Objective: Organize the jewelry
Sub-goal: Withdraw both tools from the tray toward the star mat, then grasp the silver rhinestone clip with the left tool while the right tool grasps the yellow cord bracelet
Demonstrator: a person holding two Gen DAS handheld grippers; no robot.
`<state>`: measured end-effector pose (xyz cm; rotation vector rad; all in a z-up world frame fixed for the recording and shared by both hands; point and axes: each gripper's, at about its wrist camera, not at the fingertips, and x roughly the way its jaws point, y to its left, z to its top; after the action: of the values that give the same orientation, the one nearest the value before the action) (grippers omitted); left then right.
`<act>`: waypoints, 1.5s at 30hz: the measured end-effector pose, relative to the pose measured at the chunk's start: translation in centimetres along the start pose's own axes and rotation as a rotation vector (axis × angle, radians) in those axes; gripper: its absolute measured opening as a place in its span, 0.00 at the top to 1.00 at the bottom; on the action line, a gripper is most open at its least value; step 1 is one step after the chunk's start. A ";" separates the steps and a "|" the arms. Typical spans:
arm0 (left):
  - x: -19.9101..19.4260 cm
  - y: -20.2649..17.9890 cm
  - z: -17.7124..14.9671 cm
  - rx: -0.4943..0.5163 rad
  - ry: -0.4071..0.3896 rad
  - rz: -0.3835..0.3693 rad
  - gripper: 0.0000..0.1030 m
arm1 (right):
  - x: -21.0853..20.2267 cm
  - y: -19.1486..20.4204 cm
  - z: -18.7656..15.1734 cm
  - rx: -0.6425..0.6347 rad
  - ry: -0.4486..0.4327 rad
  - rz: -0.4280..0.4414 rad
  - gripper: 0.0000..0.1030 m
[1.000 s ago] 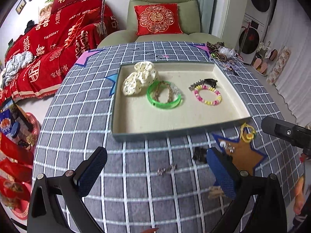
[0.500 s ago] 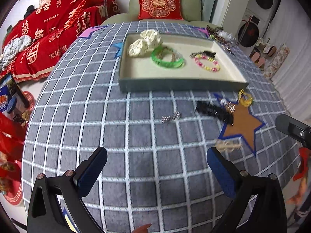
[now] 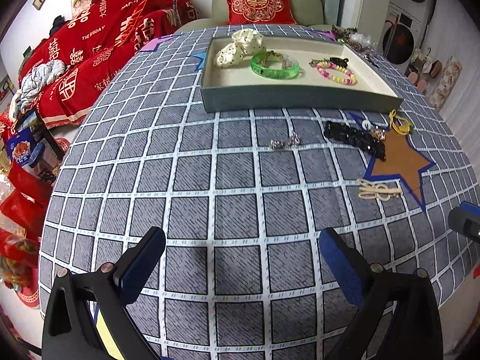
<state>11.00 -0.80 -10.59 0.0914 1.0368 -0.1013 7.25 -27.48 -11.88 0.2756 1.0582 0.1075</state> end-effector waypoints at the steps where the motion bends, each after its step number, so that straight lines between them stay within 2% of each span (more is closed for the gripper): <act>1: 0.0 -0.1 -0.1 0.002 -0.001 0.001 0.00 | -0.1 -0.2 -0.1 0.008 -0.001 -0.005 0.00; 6: 0.0 -0.8 -0.3 0.008 -0.001 -0.010 0.00 | -0.2 -1.4 -0.6 0.036 -0.005 -0.043 0.00; 13: 0.8 -1.6 0.8 0.040 -0.007 -0.012 0.00 | -0.3 -2.6 -0.7 0.058 -0.007 -0.053 0.00; 22: 1.9 -1.5 3.4 0.061 -0.020 -0.025 0.00 | 0.4 -2.6 1.6 0.030 -0.014 -0.080 0.00; 24: 2.5 -1.8 4.1 0.076 -0.013 -0.024 0.09 | 0.9 -2.7 2.5 0.032 -0.013 -0.080 0.00; 27: 3.8 -2.4 5.0 0.097 0.002 -0.016 0.10 | 1.8 -2.8 4.0 0.041 -0.012 -0.078 0.01; 29: 4.3 -2.7 5.4 0.108 0.009 -0.019 0.17 | 2.4 -2.7 5.0 0.037 -0.012 -0.087 0.03; 31: 4.7 -2.9 5.8 0.108 0.009 -0.030 0.17 | 3.3 -2.6 6.0 0.029 -0.009 -0.098 0.12; 43: 5.8 -3.1 7.5 0.085 0.011 -0.061 0.17 | 7.7 -1.7 10.9 -0.002 -0.002 -0.165 0.13; 45: 5.9 -3.2 7.6 0.081 0.011 -0.079 0.25 | 8.3 -1.0 11.4 -0.025 -0.002 -0.182 0.13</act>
<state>20.06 -5.18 -11.88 0.1249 1.0478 -0.2151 21.17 -28.64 -13.90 0.1560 1.0748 -0.0434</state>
